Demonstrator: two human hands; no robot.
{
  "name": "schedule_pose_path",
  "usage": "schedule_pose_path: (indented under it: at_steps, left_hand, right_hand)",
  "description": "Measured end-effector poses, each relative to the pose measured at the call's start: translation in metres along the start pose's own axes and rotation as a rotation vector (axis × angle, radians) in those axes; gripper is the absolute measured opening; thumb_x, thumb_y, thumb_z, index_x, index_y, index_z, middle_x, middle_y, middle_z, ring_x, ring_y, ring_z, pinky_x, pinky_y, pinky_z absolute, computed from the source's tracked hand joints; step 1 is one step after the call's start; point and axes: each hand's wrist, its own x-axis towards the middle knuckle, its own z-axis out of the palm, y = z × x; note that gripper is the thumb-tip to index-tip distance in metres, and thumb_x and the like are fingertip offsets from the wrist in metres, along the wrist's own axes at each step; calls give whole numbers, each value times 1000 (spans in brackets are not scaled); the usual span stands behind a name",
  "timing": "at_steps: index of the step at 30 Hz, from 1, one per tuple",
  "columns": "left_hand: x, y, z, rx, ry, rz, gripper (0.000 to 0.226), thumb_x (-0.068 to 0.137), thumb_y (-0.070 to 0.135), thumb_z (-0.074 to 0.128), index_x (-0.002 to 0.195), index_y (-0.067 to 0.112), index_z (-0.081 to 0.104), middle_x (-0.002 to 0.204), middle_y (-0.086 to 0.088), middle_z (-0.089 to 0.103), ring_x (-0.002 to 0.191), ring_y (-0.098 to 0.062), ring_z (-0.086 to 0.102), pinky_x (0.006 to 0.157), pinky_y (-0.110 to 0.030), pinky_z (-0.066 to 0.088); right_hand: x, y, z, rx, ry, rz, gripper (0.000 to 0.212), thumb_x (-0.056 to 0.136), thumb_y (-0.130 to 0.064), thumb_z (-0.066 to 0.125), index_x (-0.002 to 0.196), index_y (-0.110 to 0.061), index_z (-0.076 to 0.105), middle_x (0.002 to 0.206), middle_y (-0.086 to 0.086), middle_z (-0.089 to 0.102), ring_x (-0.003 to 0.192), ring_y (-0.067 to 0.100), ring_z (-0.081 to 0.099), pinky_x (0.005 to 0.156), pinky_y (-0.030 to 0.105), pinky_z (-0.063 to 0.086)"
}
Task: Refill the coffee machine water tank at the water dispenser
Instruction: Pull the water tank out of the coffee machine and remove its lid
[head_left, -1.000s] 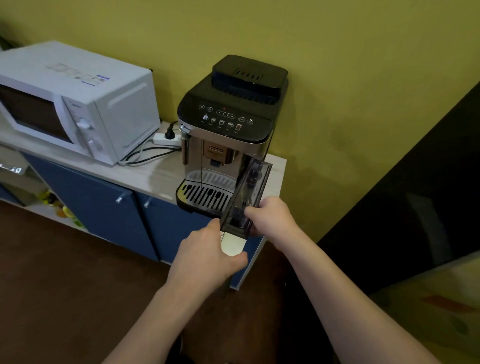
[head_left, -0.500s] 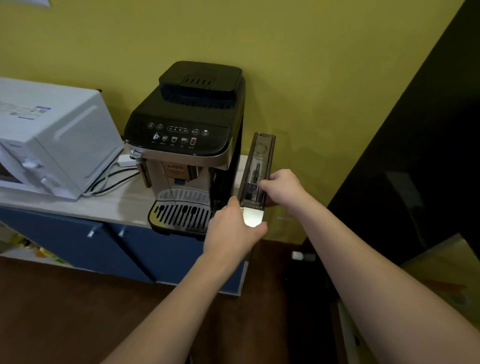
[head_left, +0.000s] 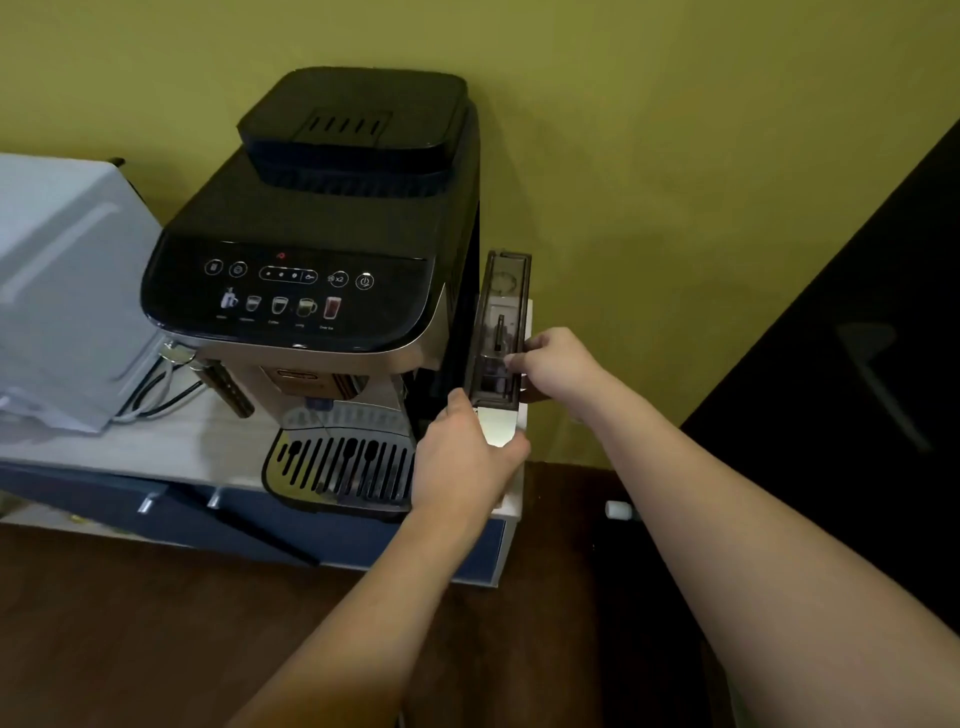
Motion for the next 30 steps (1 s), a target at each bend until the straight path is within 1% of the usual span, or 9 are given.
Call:
schedule_pose_path:
  at_steps: [2, 6, 12, 16, 18, 21, 24, 27, 30]
  left_hand:
    - [1, -3, 0, -1, -3, -4, 70, 76, 51, 64, 131, 12, 44, 112, -8, 65, 96, -27, 65, 73, -38, 56]
    - [-1, 1, -6, -5, -38, -18, 74, 75, 53, 65, 133, 12, 42, 116, -9, 64, 100, -26, 63, 78, -40, 56]
    - [-2, 3, -10, 10, -76, -15, 77, 76, 56, 65, 134, 12, 41, 117, -9, 64, 103, -26, 63, 80, -41, 56]
    - [-2, 3, -9, 23, -73, -22, 76, 77, 55, 65, 136, 13, 40, 117, -7, 64, 101, -24, 64, 77, -39, 57]
    - [-2, 2, -8, 24, -79, -25, 77, 78, 54, 66, 137, 13, 39, 119, -7, 63, 103, -25, 63, 79, -39, 57]
    - [0, 4, -7, 49, -110, -46, 83, 81, 51, 65, 144, 9, 31, 130, -11, 58, 112, -28, 59, 84, -38, 52]
    - [-3, 11, -13, 102, -150, -39, 90, 87, 51, 62, 151, 6, 16, 147, -14, 41, 130, -29, 46, 99, -37, 44]
    - [-5, 29, -26, 154, -20, 178, 68, 96, 42, 52, 148, 8, 27, 150, -9, 37, 135, -24, 40, 107, -37, 40]
    - [20, 56, -33, 209, 68, 329, 32, 98, 21, 49, 128, 10, 53, 126, -8, 53, 112, -24, 54, 91, -37, 49]
  right_hand:
    - [2, 1, 3, 62, -13, 11, 10, 90, -9, 67, 89, 0, 61, 88, 17, 66, 74, 28, 63, 70, 45, 61]
    - [-1, -1, 1, 110, -38, 43, 16, 92, -10, 65, 79, -11, 56, 94, 15, 66, 83, 26, 63, 77, 47, 60]
    - [-4, -3, -1, 126, -46, 54, 8, 92, -13, 66, 91, -7, 61, 83, 8, 63, 77, 22, 61, 69, 38, 58]
    - [-4, 0, -2, 135, -49, 63, 14, 92, -15, 67, 80, -13, 59, 88, 12, 63, 81, 24, 61, 67, 35, 58]
    - [-2, 2, -1, 136, -47, 58, 10, 92, -16, 67, 92, -8, 60, 88, 11, 62, 80, 23, 60, 61, 31, 55]
    - [2, 6, 0, 173, -49, 64, 36, 90, -18, 69, 120, -2, 58, 94, 11, 64, 84, 23, 62, 61, 31, 57]
    - [7, 16, -7, 238, -132, 66, 47, 91, -23, 68, 129, 1, 56, 96, 7, 63, 85, 19, 62, 66, 35, 60]
    - [13, 22, -25, 141, -82, -12, 42, 98, -24, 58, 133, -2, 55, 105, 7, 67, 97, 24, 64, 94, 48, 54]
    - [27, 13, -48, -356, 127, -266, 42, 98, -12, 50, 140, -9, 51, 139, 13, 57, 126, 31, 54, 106, 38, 44]
